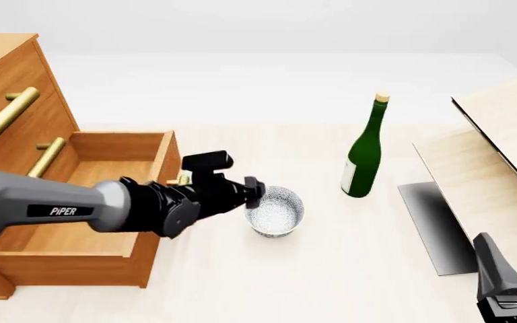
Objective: Put the bowl in the bottom drawer of the cabinet and close it.
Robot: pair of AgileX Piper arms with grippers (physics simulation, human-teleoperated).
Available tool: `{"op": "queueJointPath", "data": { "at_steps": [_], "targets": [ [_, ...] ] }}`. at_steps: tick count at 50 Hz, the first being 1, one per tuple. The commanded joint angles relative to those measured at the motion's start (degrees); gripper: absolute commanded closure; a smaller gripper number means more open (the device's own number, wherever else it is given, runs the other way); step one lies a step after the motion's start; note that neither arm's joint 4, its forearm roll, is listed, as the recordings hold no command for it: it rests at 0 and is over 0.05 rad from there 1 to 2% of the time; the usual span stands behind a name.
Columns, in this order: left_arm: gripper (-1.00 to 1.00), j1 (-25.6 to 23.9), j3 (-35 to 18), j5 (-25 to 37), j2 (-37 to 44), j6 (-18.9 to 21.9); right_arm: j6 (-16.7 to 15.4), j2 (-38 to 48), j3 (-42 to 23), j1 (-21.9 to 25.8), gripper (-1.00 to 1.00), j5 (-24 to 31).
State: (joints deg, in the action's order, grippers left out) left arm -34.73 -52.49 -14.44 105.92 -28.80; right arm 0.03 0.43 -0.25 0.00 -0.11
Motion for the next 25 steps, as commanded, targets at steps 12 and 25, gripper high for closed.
{"op": "queueJointPath", "data": {
  "at_steps": [12, 25],
  "targets": [
    [-1.00, -0.99, -0.25, -1.10, 4.13, -1.47, 0.01, 0.00, 0.00, 0.00, -1.00, 0.00],
    [-1.00, -1.16, -0.71, -1.51, 5.94, -2.23, 0.00, 0.00, 0.00, 0.00, -1.00, 0.00]
  ]
}}
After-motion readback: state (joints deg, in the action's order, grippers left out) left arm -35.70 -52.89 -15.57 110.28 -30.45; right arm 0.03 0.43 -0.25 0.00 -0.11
